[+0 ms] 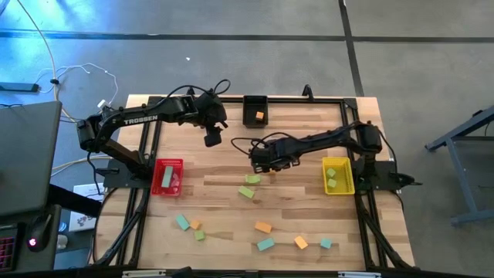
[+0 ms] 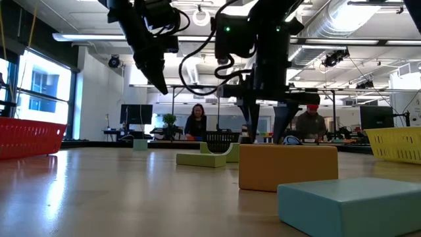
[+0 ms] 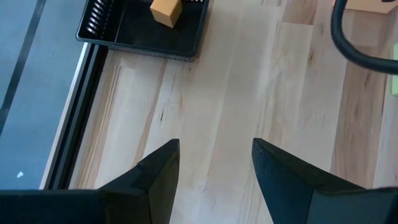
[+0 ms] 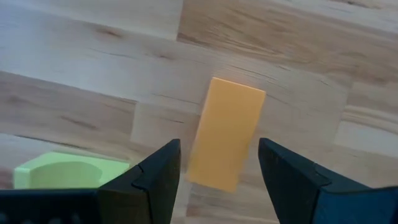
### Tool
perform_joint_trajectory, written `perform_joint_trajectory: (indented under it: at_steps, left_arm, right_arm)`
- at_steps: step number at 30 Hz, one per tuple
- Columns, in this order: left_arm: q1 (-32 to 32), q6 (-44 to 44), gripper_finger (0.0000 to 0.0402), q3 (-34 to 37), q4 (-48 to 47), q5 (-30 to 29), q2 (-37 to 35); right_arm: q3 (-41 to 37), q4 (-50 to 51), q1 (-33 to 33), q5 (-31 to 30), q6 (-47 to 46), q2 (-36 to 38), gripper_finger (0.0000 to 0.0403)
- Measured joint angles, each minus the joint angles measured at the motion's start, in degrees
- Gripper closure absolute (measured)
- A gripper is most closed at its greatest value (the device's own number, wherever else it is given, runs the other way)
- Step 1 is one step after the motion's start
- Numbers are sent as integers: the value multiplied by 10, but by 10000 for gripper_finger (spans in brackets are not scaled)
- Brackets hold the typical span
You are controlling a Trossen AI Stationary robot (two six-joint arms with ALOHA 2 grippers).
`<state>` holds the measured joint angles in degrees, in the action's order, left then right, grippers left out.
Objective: Sort & place blocks by color
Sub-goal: Put the orange block into the black bin
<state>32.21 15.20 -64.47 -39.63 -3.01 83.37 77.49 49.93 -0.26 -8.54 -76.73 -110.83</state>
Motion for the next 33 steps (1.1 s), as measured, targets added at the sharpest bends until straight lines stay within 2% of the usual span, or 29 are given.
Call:
perform_joint_trajectory:
  at_steps: [13,17,22,33]
  left_arm:
    - [0,0,213,0,0,3,0]
    - [0,0,213,0,0,3,0]
    - [0,0,213,0,0,3,0]
    - [0,-1,213,0,0,3,0]
  right_arm:
    - [0,0,0,1,3,-40,203]
    - [0,0,0,2,20,-44,230]
    - [0,-1,-5,-2,59,-43,298]
    - [0,-18,-21,-22,137,-32,298]
